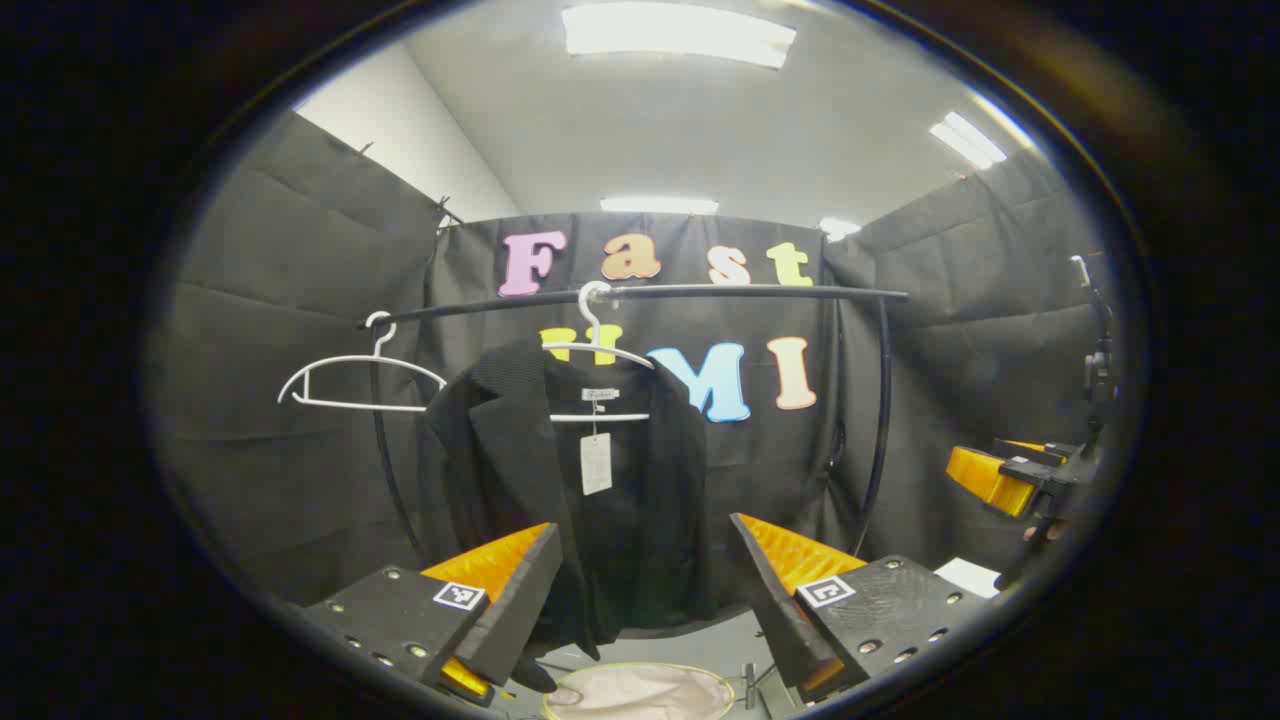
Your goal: Grasp the clothes on the hanger with both hands and then place them into the laundry hamper below.
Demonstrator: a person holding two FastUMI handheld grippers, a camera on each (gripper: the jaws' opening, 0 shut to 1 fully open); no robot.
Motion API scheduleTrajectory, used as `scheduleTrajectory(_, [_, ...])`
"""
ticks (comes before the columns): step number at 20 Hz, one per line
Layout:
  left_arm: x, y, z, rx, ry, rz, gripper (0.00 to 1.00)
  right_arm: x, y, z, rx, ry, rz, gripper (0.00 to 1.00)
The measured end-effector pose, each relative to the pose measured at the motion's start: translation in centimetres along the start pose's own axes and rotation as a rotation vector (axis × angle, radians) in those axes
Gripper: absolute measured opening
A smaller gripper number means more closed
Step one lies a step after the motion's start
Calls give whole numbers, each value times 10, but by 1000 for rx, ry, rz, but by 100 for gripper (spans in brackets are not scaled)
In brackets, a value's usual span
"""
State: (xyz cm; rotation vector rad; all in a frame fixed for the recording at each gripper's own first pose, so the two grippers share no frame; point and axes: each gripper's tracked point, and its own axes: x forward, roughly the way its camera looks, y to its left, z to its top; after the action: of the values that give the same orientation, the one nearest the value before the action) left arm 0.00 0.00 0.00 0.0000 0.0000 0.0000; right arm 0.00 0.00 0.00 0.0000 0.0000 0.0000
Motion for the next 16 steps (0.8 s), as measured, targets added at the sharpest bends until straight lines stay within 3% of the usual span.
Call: scheduleTrajectory(16, [32, 27, -22, -75, 46, -8, 98, 19, 34, -8, -4, 31, 17, 98])
